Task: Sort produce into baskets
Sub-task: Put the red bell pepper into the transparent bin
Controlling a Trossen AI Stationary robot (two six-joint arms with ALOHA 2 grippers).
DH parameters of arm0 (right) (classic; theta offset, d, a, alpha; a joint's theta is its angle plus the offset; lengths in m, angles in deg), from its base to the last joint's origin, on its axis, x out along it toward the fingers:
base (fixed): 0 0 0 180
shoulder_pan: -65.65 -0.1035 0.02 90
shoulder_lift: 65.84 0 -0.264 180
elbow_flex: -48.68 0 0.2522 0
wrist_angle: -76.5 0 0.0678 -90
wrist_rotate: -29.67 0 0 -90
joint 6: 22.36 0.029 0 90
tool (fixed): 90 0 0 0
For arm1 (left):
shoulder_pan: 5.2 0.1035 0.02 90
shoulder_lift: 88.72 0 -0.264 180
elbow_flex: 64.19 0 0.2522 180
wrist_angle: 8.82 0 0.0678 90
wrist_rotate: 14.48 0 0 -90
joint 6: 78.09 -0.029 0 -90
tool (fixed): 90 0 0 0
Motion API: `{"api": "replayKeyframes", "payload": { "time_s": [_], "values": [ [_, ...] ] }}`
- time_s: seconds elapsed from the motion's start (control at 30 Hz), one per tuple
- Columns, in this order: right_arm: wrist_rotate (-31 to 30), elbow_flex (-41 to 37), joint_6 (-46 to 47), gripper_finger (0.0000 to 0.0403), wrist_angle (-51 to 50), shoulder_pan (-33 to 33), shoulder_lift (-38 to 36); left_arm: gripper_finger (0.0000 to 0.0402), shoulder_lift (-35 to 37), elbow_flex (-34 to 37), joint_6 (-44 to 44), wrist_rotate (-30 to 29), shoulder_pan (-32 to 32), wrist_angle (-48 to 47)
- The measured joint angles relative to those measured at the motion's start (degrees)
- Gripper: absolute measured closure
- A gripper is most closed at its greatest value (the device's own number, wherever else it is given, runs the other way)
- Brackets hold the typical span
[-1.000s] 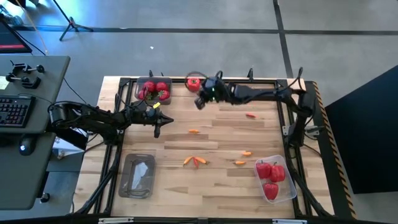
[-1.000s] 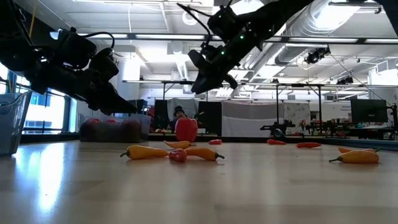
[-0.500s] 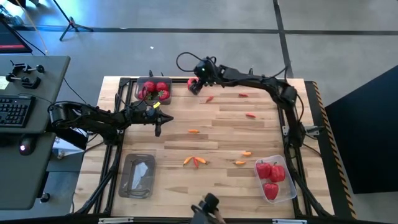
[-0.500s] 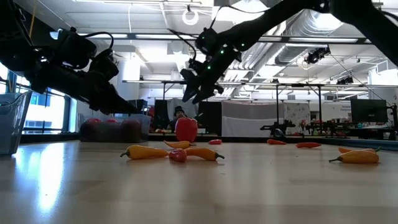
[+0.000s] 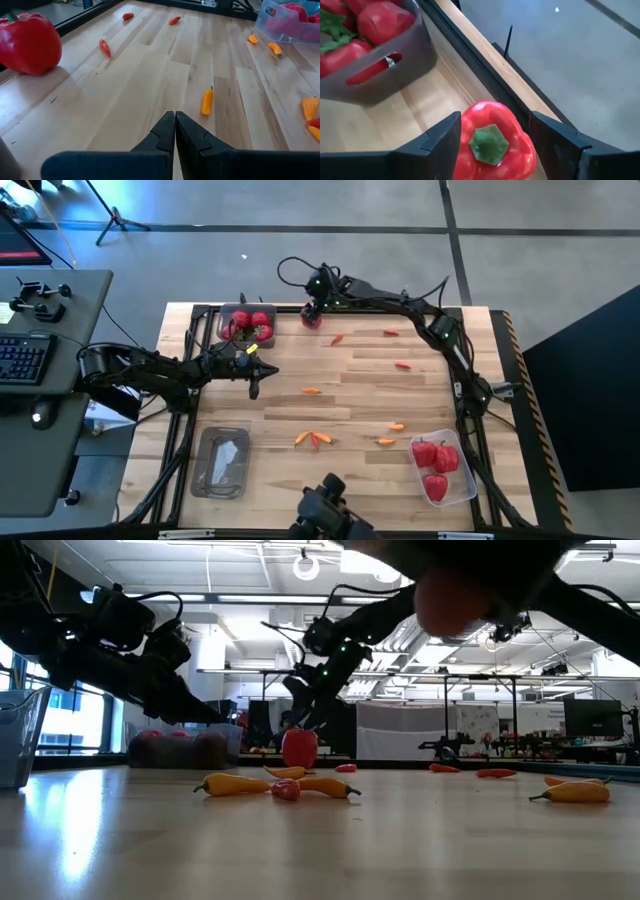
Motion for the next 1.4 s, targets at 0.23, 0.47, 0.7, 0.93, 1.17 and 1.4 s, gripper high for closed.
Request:
{"api": "replayKeyframes", "payload": {
  "time_s": [0.23, 0.47, 0.7, 0.93, 1.17, 1.4],
  "values": [
    [0.17, 0.85, 0.15, 0.0231, -2.19, 0.26, 0.98, 0.0401, 0.0, 0.0, 0.1, -0.02, 0.0, -0.04],
    [-0.05, 0.79, -0.32, 0.0381, -2.45, 0.26, 0.83, 0.0401, 0.0, 0.0, 0.42, -0.04, 0.0, -0.07],
    [-0.18, 6.62, -2.25, 0.0383, -11.63, -2.35, -2.11, 0.0401, 0.0, 0.0, 0.46, -0.07, 0.0, -0.09],
    [-1.3, 8.39, -1.25, 0.0395, -21.62, -9.36, -6.78, 0.0402, 0.0, 0.0, 0.46, -0.1, -0.01, -0.09],
    [-6.68, 8.46, 6.25, 0.0398, -35.18, -20.39, -8.9, 0.0402, 0.0, 0.0, 0.46, -0.11, -0.02, -0.11],
    [-15.18, 8.42, 23.17, 0.0398, -49.93, -32.33, -10.01, 0.0402, 0.0, 0.0, -0.43, -0.11, -0.02, -0.09]
  ]
}}
